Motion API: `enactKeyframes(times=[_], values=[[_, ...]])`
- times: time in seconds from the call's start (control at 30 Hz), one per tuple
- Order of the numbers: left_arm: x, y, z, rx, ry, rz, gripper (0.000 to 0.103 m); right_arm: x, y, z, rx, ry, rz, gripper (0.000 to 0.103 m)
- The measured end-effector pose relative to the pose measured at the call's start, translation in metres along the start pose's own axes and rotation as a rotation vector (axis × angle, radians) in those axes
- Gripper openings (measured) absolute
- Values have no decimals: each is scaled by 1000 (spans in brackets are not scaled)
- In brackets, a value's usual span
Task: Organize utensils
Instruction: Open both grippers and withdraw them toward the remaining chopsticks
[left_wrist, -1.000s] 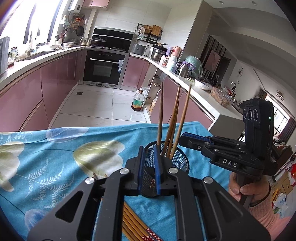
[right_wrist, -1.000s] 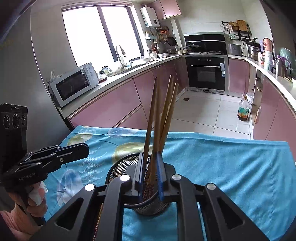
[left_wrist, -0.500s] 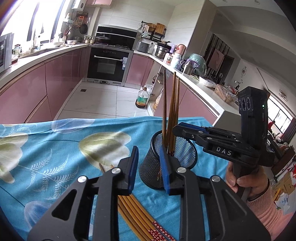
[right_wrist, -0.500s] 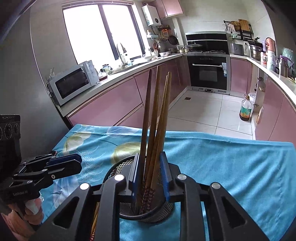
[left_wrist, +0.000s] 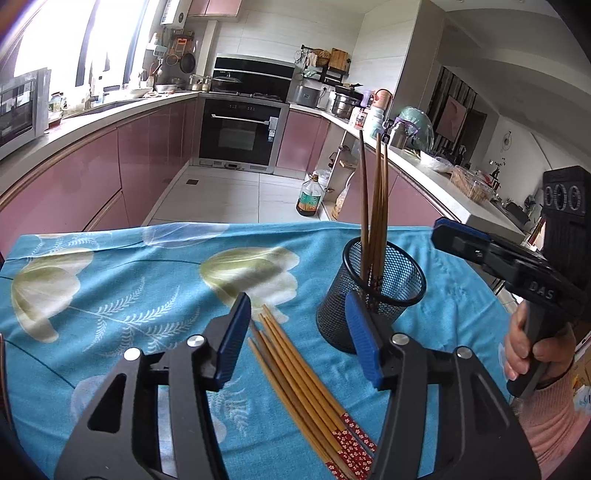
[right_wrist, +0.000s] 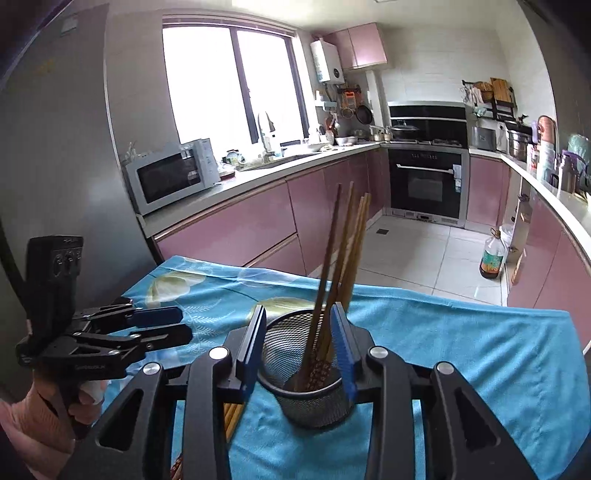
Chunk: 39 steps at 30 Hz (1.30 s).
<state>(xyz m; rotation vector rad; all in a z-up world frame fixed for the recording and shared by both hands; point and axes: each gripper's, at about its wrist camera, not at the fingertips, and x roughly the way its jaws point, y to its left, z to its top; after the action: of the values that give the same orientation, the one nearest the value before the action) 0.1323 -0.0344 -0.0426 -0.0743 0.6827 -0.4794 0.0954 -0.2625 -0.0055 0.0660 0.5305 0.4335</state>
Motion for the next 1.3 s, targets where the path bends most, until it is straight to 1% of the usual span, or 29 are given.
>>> enactKeyframes(times=[0.1,0.17,0.27,0.33,0.4,0.5,0.53,0.63,0.7,0.93,1.3], values=[[-2,4,-9,7,18,17,56,-11,20,-7,-53,-2,47,40],[-2,6,-16,9,29,31,56,-13,31,-15,-81,14,75,46],[-1,9,-26,3,51,41,56,-3,44,-30,-92,73,104,46],[2,12,-32,5,72,55,56,10,47,-41,-80,129,116,46],[6,14,-39,2,92,70,56,24,48,-53,-58,183,114,46],[9,18,-49,-16,119,74,56,43,48,-70,-27,253,110,45],[11,18,-53,-16,126,81,56,48,48,-74,-19,273,110,42],[14,21,-60,-21,150,86,56,58,48,-85,-9,311,101,40],[16,22,-64,-21,161,93,56,62,49,-90,-6,326,95,39],[25,20,-76,-24,202,92,56,70,48,-99,7,360,72,31],[32,14,-81,-5,224,89,56,81,53,-98,-13,375,42,28]])
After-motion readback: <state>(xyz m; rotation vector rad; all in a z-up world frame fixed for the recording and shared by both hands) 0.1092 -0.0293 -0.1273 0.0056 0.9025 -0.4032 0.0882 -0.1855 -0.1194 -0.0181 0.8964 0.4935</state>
